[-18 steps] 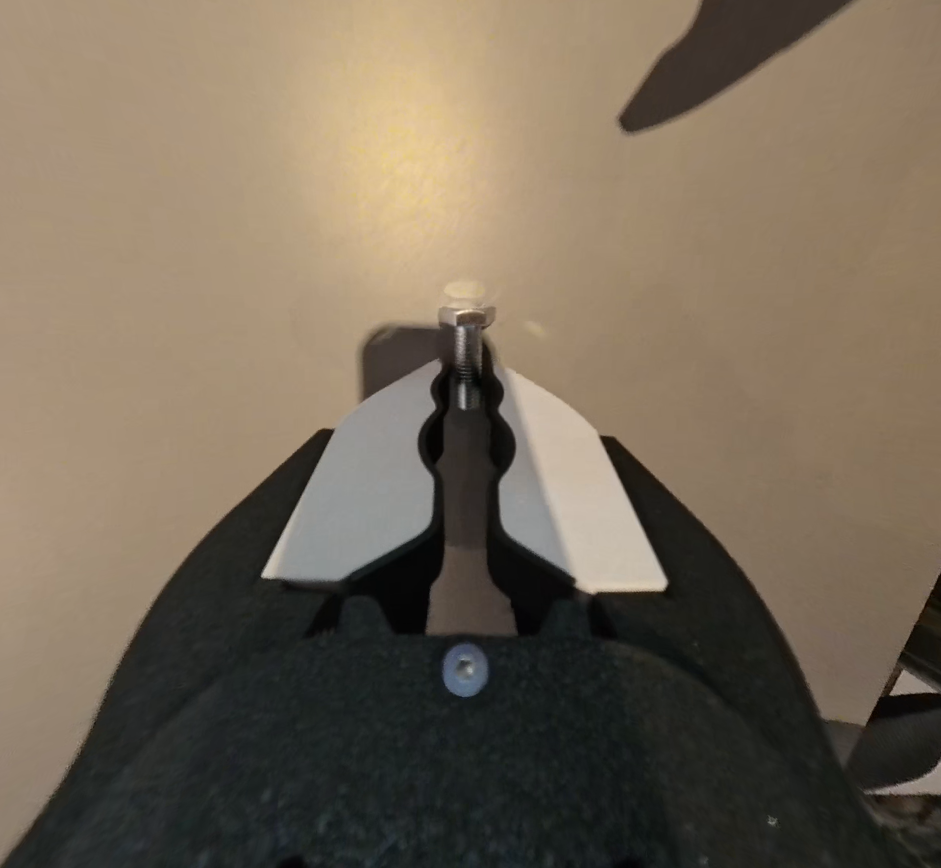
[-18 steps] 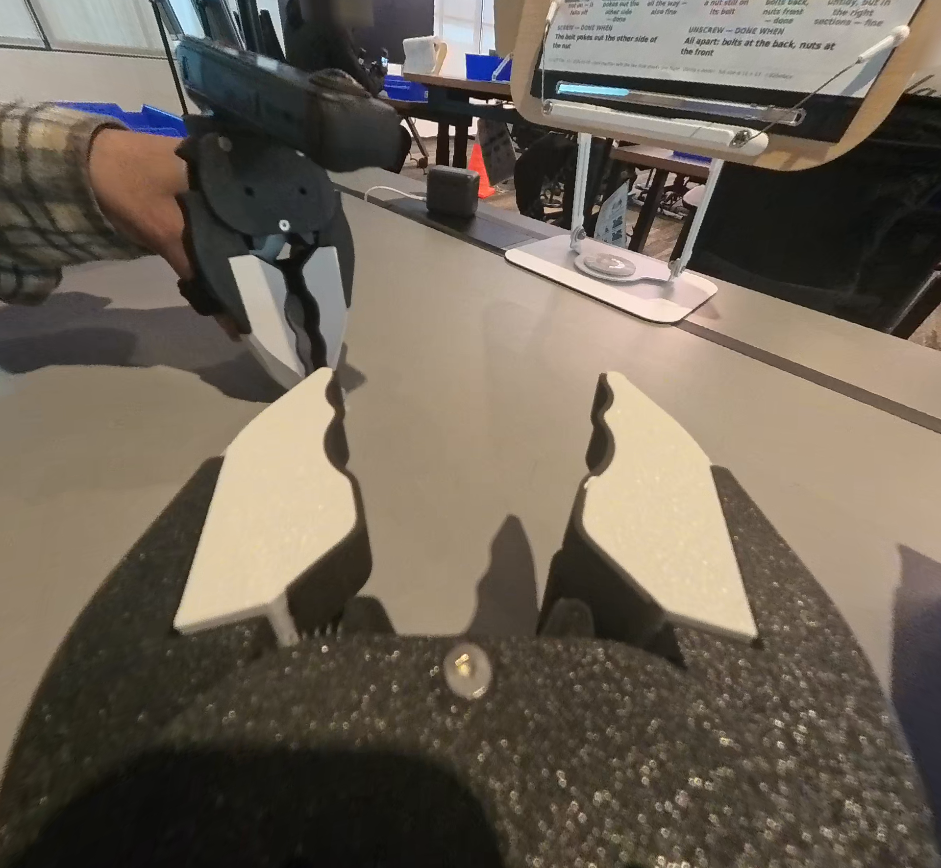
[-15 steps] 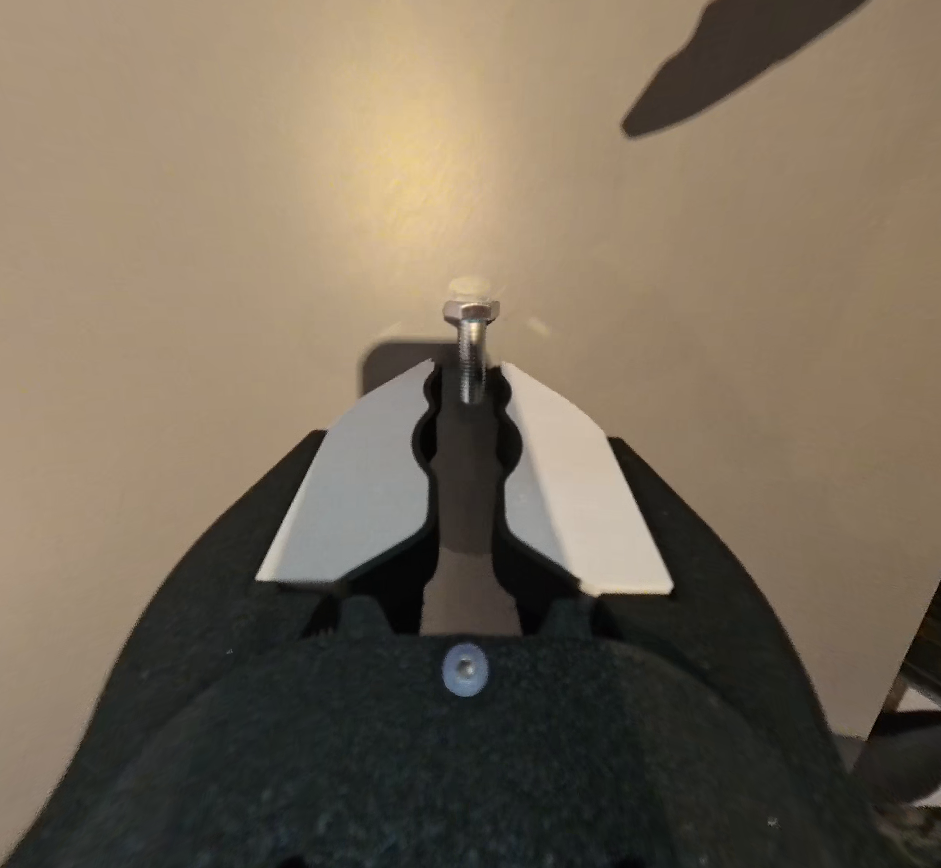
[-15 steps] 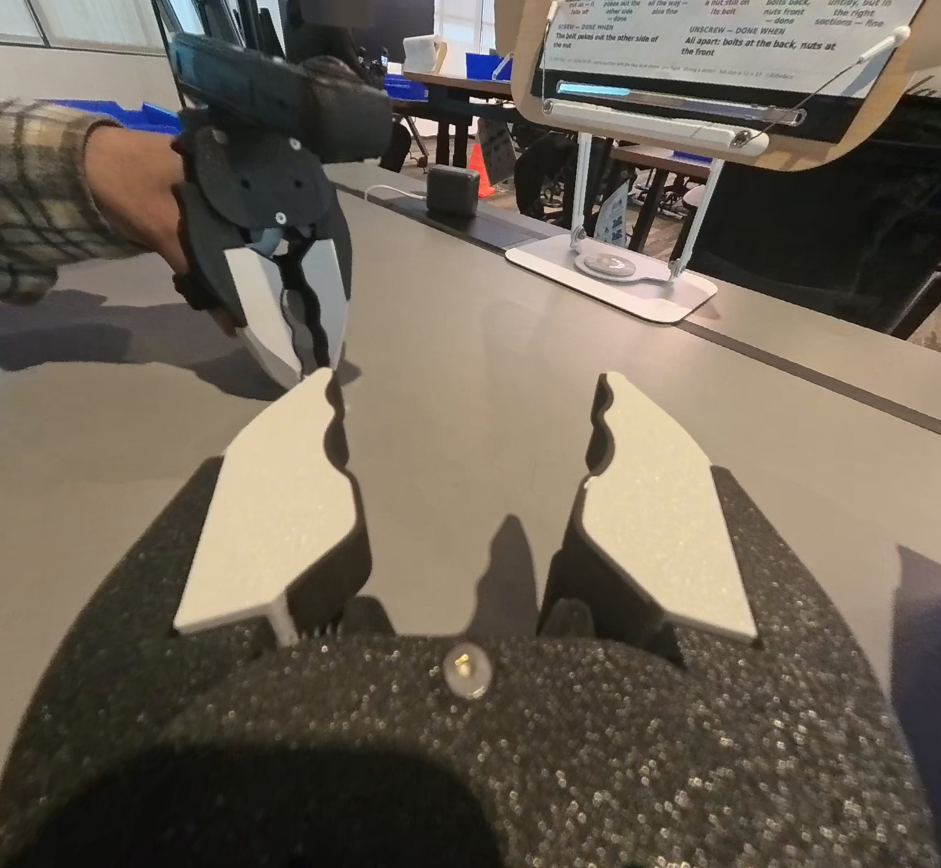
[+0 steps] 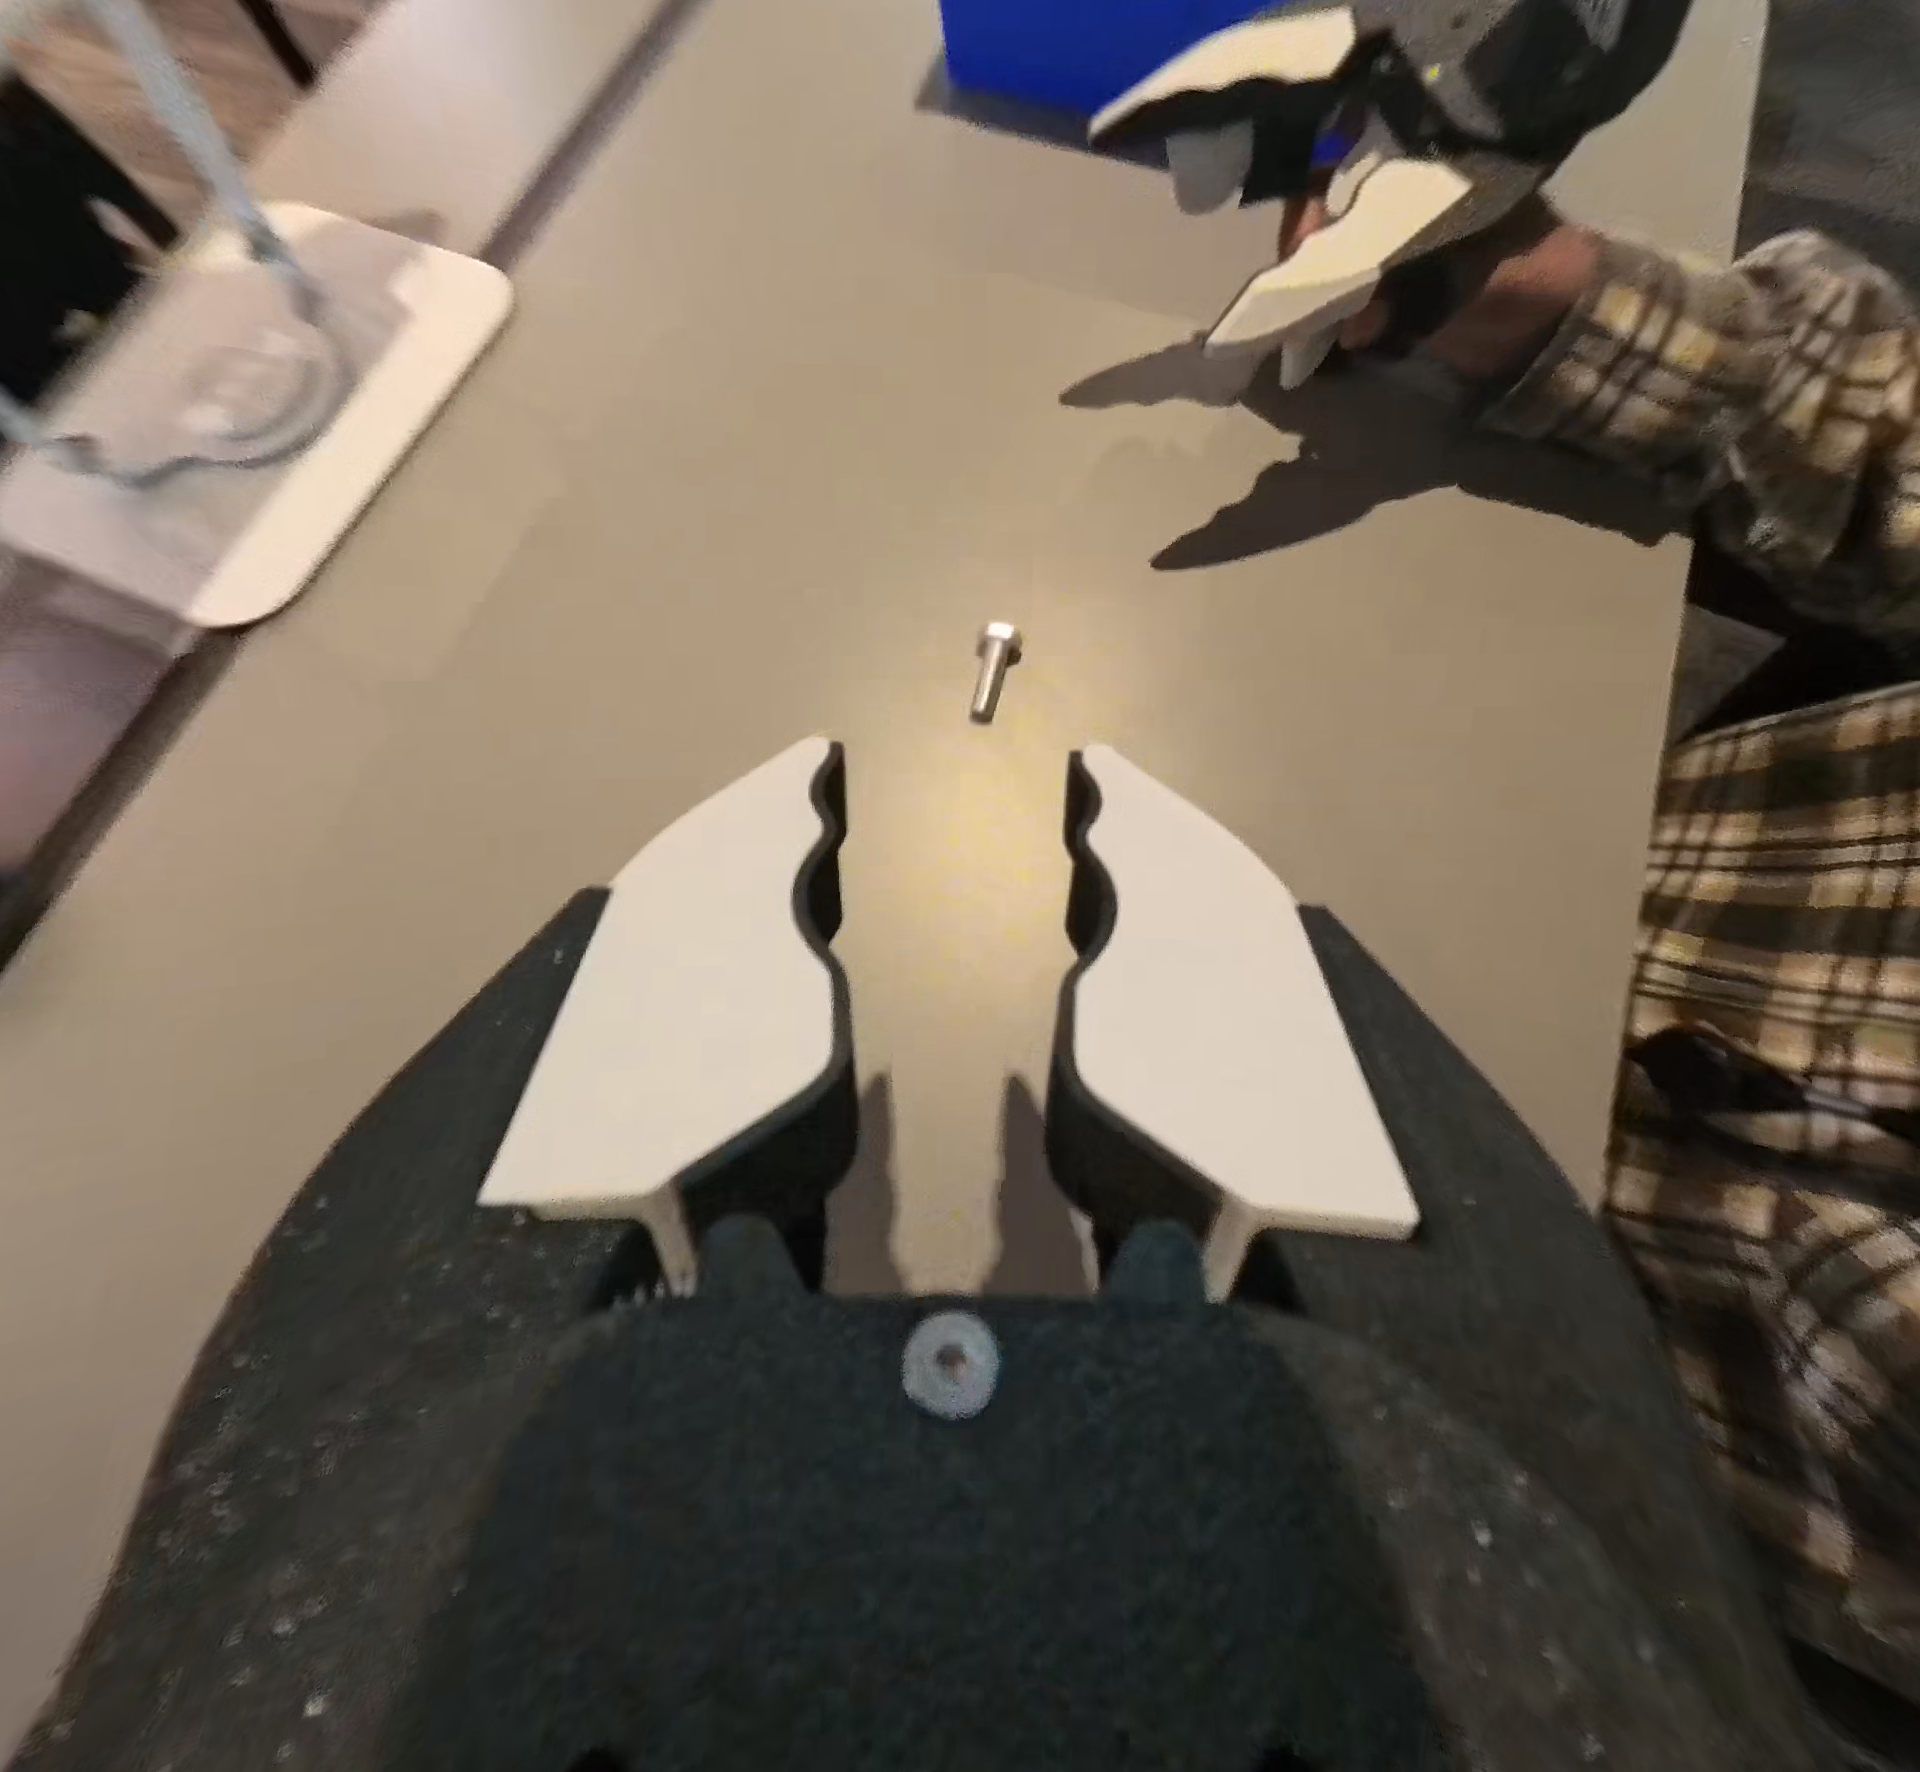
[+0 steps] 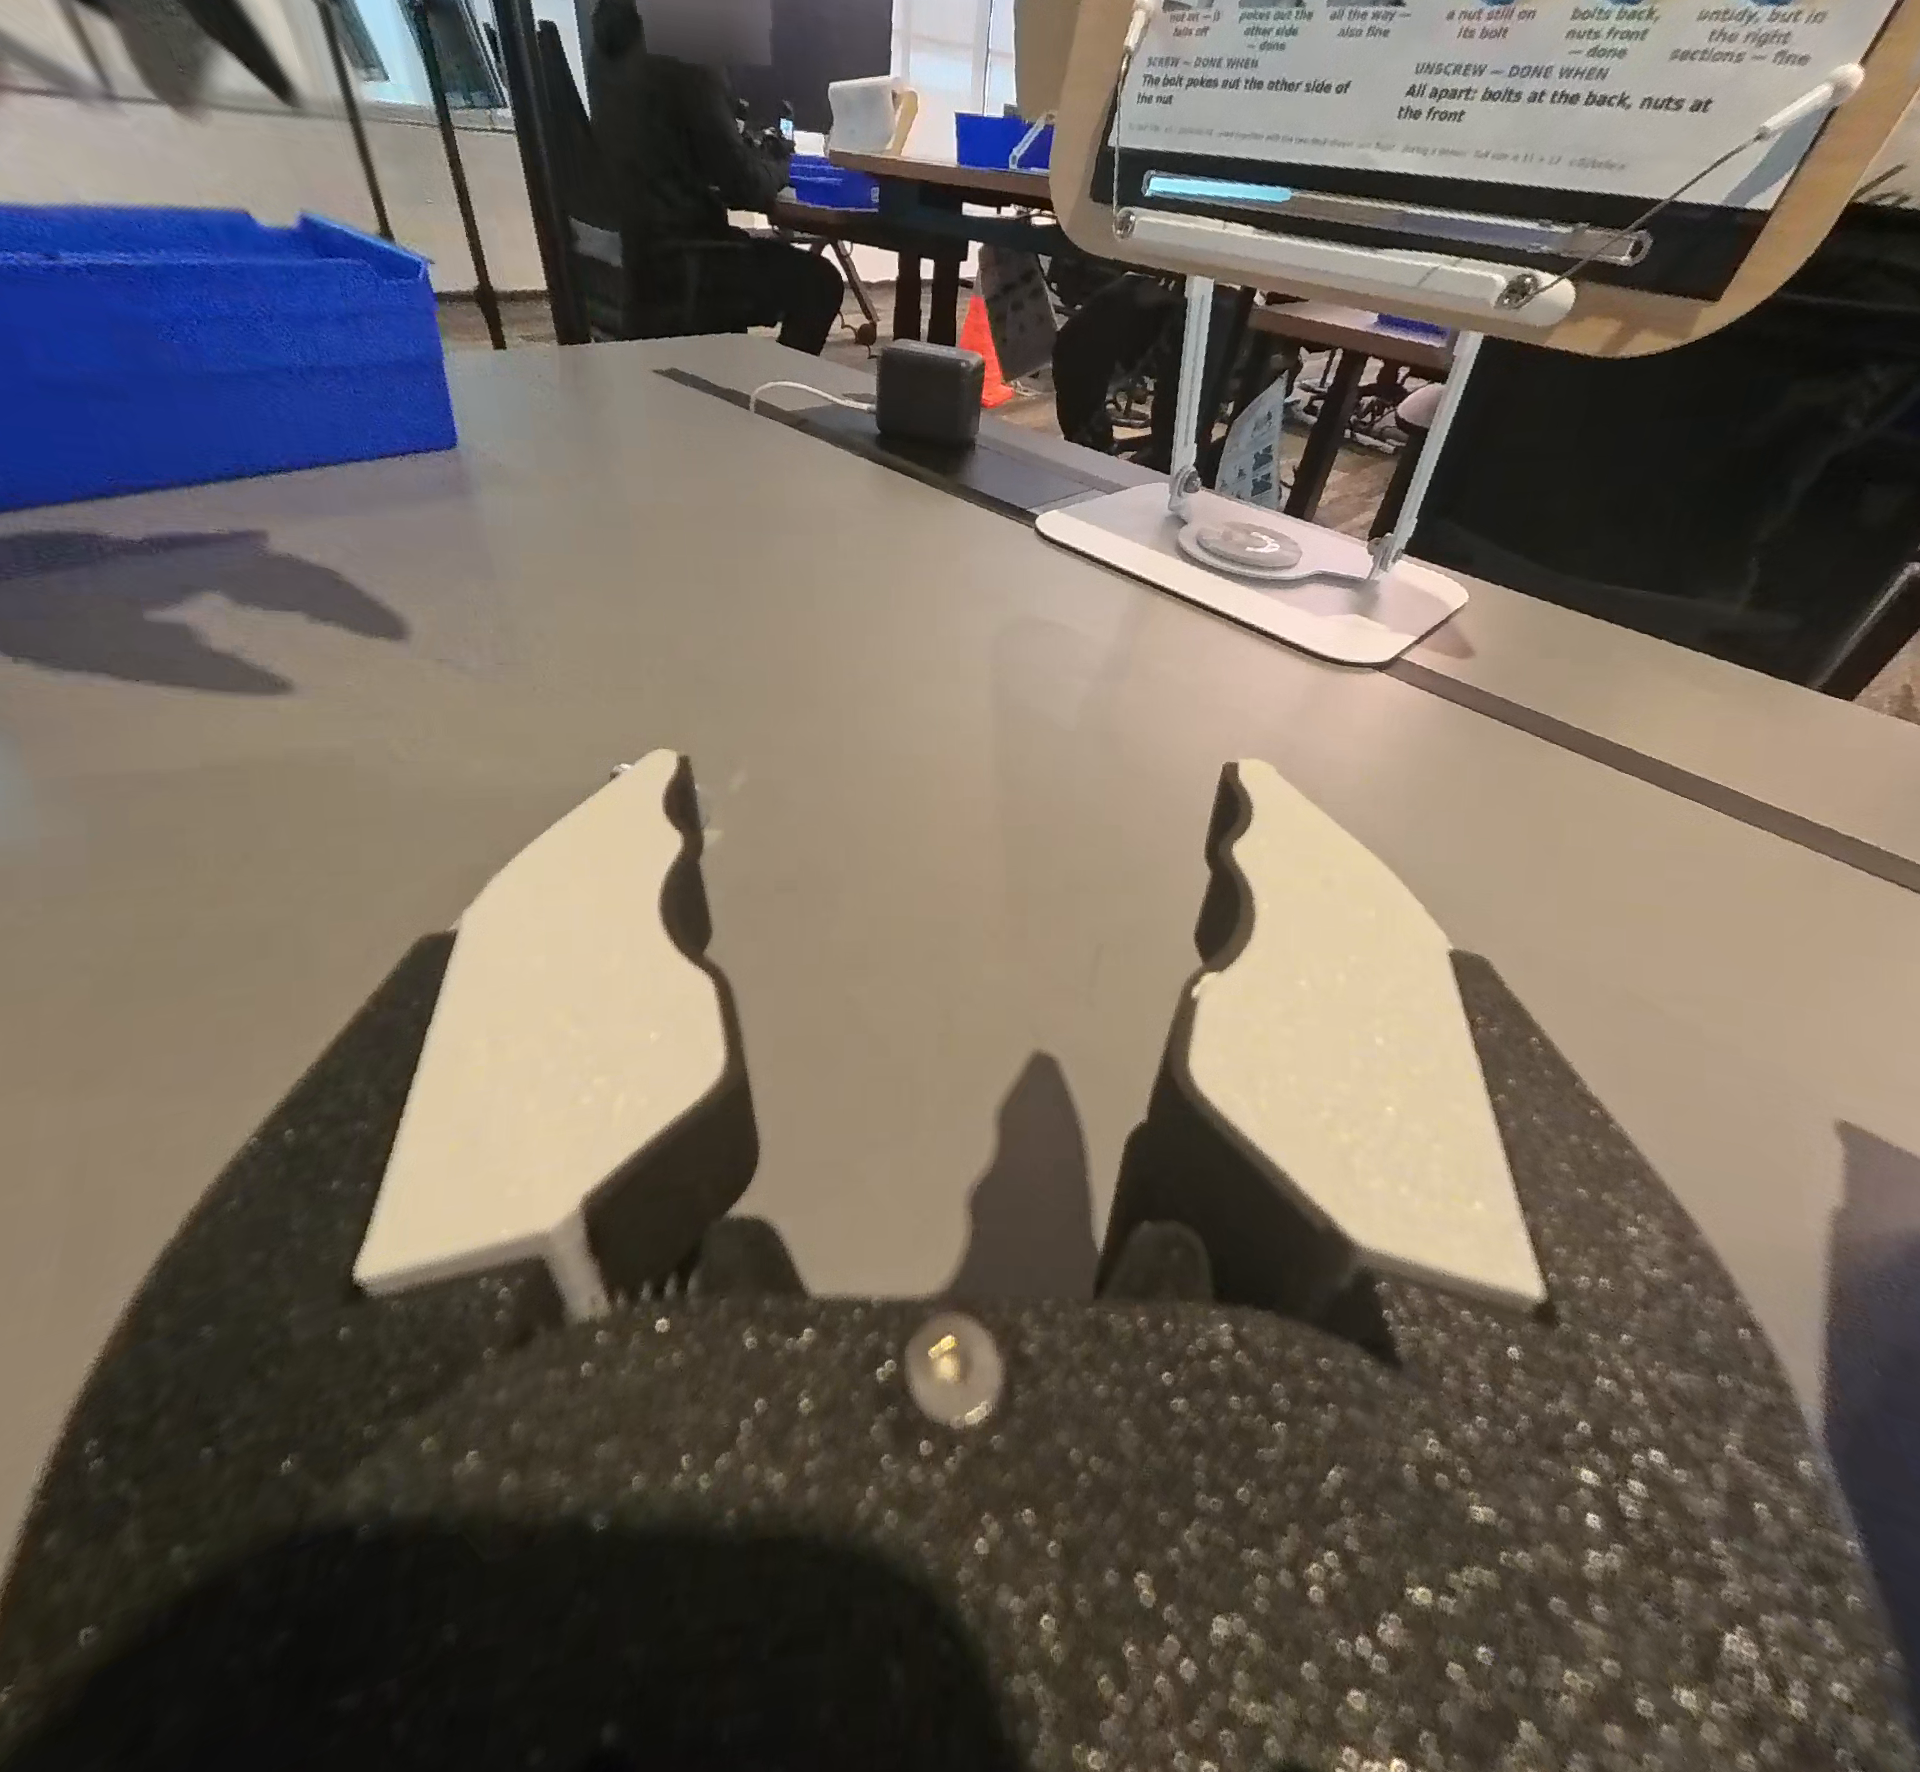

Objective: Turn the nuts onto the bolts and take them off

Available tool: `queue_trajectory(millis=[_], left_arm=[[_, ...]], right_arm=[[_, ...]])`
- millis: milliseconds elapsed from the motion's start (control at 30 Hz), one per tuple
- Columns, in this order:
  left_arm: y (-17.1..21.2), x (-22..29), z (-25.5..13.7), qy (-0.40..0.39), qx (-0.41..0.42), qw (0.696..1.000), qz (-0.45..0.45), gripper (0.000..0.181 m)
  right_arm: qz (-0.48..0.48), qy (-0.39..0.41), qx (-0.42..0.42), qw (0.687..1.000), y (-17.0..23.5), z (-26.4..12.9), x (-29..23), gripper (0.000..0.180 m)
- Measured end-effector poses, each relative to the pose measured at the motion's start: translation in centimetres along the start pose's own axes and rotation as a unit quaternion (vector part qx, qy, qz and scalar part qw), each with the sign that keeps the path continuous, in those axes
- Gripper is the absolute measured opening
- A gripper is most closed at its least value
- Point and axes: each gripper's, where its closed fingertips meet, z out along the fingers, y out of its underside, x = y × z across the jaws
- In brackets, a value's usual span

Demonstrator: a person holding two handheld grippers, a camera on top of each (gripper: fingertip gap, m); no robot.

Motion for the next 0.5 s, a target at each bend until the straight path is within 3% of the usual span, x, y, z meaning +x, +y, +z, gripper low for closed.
queue_trajectory(millis=[133, 300, 400, 500], left_arm=[[2.5, -0.9, -10.1, -0.058, 0.036, 0.997, -0.033, 0.039], [12.2, -3.4, -21.2, -0.180, -0.034, 0.975, -0.122, 0.038], [19.5, -4.4, -24.9, -0.237, -0.086, 0.948, -0.195, 0.036], [26.5, -4.7, -25.5, -0.258, -0.143, 0.919, -0.260, 0.035]], right_arm=[[0.001, 0.000, 0.001, 1.000, 0.0, 0.0, 0.0, 0.093], [0.005, 0.000, 0.003, 1.000, 0.0, -0.1, 0.1, 0.093], [0.004, 0.001, 0.001, 1.000, 0.0, 0.0, 0.1, 0.093], [0.004, 0.001, 0.001, 1.000, 0.0, 0.0, 0.1, 0.092]])
